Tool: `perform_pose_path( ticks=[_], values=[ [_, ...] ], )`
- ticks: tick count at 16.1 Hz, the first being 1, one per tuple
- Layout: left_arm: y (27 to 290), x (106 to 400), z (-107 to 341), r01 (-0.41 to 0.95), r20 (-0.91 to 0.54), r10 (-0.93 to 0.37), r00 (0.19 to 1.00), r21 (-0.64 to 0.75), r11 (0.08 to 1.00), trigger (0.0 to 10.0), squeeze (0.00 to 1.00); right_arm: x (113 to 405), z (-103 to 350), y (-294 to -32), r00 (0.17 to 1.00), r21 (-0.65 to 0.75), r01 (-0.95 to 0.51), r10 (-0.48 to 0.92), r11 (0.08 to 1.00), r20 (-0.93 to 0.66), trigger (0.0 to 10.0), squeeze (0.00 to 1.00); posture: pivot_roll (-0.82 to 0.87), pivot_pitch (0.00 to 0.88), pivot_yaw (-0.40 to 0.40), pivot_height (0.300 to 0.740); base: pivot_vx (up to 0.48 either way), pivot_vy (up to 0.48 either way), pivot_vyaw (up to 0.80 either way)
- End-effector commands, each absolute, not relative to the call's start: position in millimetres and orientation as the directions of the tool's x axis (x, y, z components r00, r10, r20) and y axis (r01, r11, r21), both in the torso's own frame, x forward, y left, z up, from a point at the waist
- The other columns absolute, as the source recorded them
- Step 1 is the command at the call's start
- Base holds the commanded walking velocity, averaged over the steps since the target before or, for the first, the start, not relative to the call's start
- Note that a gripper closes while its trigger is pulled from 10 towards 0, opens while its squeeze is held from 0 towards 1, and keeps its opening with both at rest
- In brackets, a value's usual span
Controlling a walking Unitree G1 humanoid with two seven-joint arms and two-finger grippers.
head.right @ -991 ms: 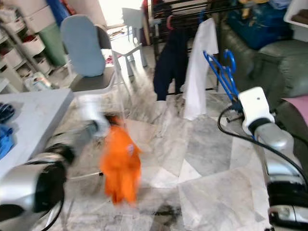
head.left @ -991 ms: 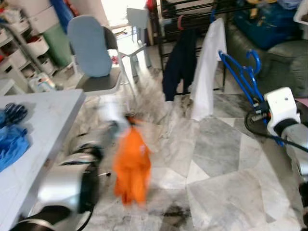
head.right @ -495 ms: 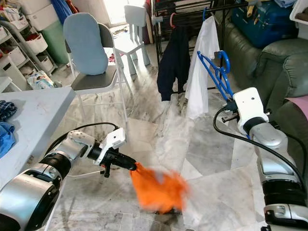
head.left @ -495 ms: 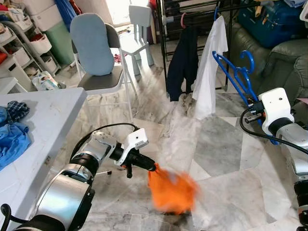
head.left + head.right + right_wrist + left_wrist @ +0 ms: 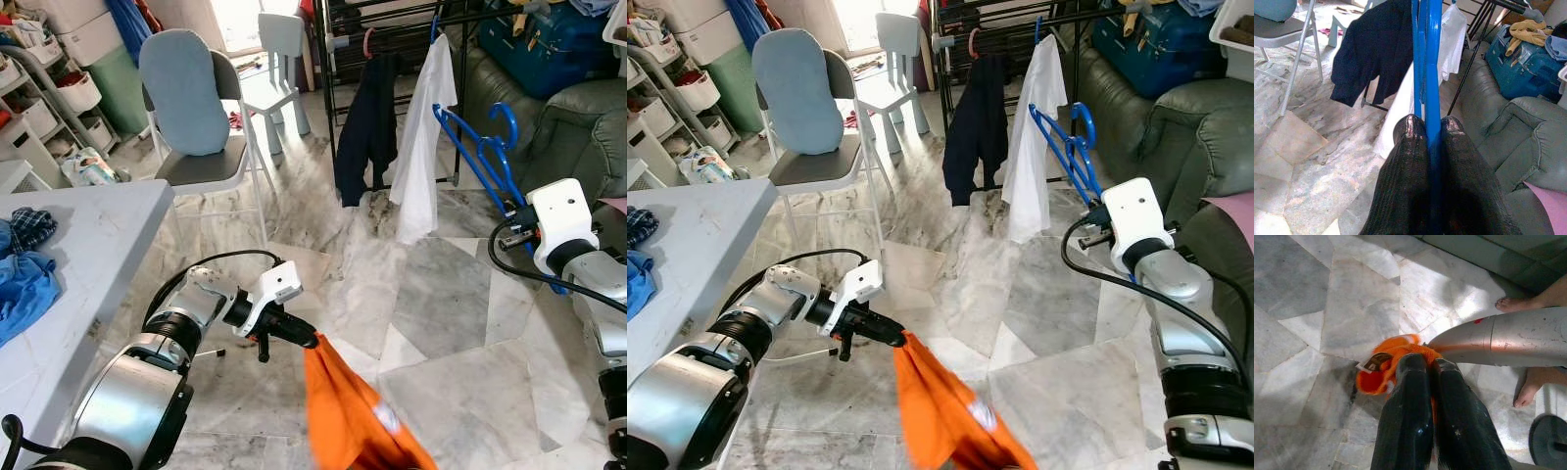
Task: Hang hanger
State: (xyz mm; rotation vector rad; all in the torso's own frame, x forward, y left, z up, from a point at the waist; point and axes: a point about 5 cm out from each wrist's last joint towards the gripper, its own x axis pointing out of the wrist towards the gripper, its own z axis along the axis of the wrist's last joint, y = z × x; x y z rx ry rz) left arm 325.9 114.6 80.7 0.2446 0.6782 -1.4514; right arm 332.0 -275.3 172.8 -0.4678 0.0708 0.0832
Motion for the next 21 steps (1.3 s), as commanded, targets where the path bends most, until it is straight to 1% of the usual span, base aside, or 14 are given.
perform_pose_path(
  ticks=[1, 3, 4, 5, 6, 7, 10, 13, 15, 16, 17, 18, 19, 21],
  values=[
    [117, 332, 91, 0.971, -0.567, -0.824, -0.022, -0.21, 0.119, 10.0, 0.0, 334, 176, -270, 0.994, -0.45, -0.111, 0.089, 0.886, -0.071, 10.0, 0.0, -0.2, 0.0, 0.146, 0.74, 0.0, 0.0, 0.0],
    [117, 332, 91, 0.971, -0.567, -0.824, -0.022, -0.21, 0.119, 10.0, 0.0, 334, 176, -270, 0.994, -0.45, -0.111, 0.089, 0.886, -0.071, 10.0, 0.0, -0.2, 0.0, 0.146, 0.74, 0.0, 0.0, 0.0],
    [136, 323, 84, 0.978, -0.674, -0.73, -0.114, -0.204, 0.036, 10.0, 0.0, 334, 175, -270, 0.993, -0.452, -0.119, 0.096, 0.884, -0.074, 10.0, 0.0, -0.2, 0.0, 0.145, 0.74, 0.0, 0.0, 0.0],
    [137, 354, 107, 0.954, -0.648, -0.707, 0.284, 0.12, 0.274, 10.0, 0.0, 334, 173, -268, 0.992, -0.442, -0.128, 0.106, 0.888, -0.076, 10.0, 0.0, -0.2, 0.0, 0.134, 0.74, 0.0, 0.0, 0.0],
    [139, 389, 150, 0.686, -0.383, -0.569, 0.728, 0.402, 0.607, 10.0, 0.0, 334, 171, -265, 0.99, -0.423, -0.137, 0.115, 0.896, -0.076, 10.0, 0.0, -0.2, 0.0, 0.135, 0.74, 0.0, 0.0, 0.0],
    [141, 394, 155, 0.586, -0.279, -0.516, 0.81, 0.34, 0.736, 10.0, 0.0, 333, 167, -259, 0.987, -0.394, -0.156, 0.136, 0.906, -0.08, 10.0, 0.0, -0.2, 0.0, 0.131, 0.74, 0.0, 0.0, 0.0],
    [147, 390, 143, 0.532, -0.238, -0.482, 0.843, 0.23, 0.815, 10.0, 0.0, 332, 159, -249, 0.981, -0.37, -0.193, 0.169, 0.909, -0.098, 10.0, 0.0, -0.19, 0.0, 0.111, 0.74, 0.0, 0.0, 0.0],
    [159, 391, 138, 0.366, -0.196, -0.349, 0.917, 0.063, 0.928, 10.0, 0.0, 339, 159, -238, 0.976, -0.357, -0.215, 0.192, 0.909, -0.098, 10.0, 0.0, -0.19, 0.0, 0.097, 0.74, 0.0, 0.0, 0.0],
    [127, 375, 131, 0.772, -0.276, -0.728, 0.627, 0.094, 0.629, 10.0, 0.0, 341, 162, -234, 0.968, -0.357, -0.251, 0.23, 0.9, -0.102, 10.0, 0.0, -0.19, 0.0, 0.092, 0.74, 0.0, 0.0, 0.0],
    [125, 363, 122, 0.89, -0.381, -0.806, 0.452, 0.126, 0.439, 10.0, 0.0, 340, 162, -236, 0.966, -0.362, -0.26, 0.237, 0.895, -0.109, 10.0, 0.0, -0.19, 0.0, 0.092, 0.74, 0.0, 0.0, 0.0],
    [125, 363, 122, 0.89, -0.381, -0.806, 0.452, 0.126, 0.439, 10.0, 0.0, 340, 162, -236, 0.966, -0.362, -0.26, 0.237, 0.895, -0.109, 10.0, 0.0, -0.19, 0.0, 0.092, 0.74, 0.0, 0.0, 0.0],
    [150, 343, 97, 0.973, -0.695, -0.684, 0.224, 0.195, 0.12, 10.0, 0.0, 339, 163, -243, 0.967, -0.369, -0.254, 0.226, 0.894, -0.118, 10.0, 0.0, -0.19, 0.0, 0.106, 0.74, 0.0, 0.0, 0.0],
    [165, 339, 91, 0.971, -0.797, -0.567, 0.207, 0.237, 0.022, 10.0, 0.0, 338, 163, -246, 0.97, -0.368, -0.243, 0.214, 0.898, -0.119, 10.0, 0.0, -0.19, 0.0, 0.107, 0.74, 0.0, 0.0, 0.0],
    [171, 352, 99, 0.917, -0.797, -0.478, 0.369, 0.397, 0.046, 10.0, 0.0, 337, 161, -246, 0.971, -0.364, -0.238, 0.209, 0.9, -0.119, 10.0, 0.0, -0.2, 0.0, 0.114, 0.74, 0.0, 0.0, 0.0]
  ],
)
